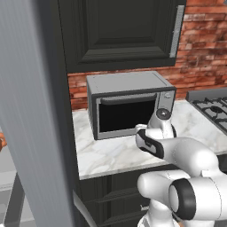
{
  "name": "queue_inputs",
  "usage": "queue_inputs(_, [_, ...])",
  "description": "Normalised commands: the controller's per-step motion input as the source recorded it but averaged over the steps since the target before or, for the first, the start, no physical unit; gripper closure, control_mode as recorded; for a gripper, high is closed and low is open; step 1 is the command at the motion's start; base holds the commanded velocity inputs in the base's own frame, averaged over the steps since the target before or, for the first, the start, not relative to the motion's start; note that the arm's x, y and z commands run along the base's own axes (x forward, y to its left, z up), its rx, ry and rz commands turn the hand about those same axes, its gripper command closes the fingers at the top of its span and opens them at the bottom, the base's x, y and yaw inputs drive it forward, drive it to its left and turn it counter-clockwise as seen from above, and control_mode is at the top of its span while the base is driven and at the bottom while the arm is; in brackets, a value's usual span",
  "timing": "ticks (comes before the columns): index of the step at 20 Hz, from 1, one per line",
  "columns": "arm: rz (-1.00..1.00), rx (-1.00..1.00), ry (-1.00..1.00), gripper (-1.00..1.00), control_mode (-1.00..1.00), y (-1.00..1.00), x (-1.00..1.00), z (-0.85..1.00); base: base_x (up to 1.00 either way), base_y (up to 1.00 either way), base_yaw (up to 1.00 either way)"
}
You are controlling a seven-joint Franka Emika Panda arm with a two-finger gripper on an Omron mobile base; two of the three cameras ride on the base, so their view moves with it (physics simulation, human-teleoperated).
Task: Place the mayonnaise and condiment bottle from the counter to the top shelf of the fridge. If the existing items in the fridge are on the top shelf, move them to other shelves.
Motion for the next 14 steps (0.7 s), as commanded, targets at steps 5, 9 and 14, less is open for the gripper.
queue_inputs(5, [0.0,0.0,-0.02,-1.0,-1.0,0.0,0.1,0.0,0.0,0.0,0.0])
queue_inputs(9, [0.0,0.0,-0.03,1.0,-1.0,0.0,0.08,-0.02,0.0,0.0,0.0])
queue_inputs(14, [0.0,0.0,-0.01,1.0,-1.0,0.0,0.08,0.0,0.0,0.0,0.0])
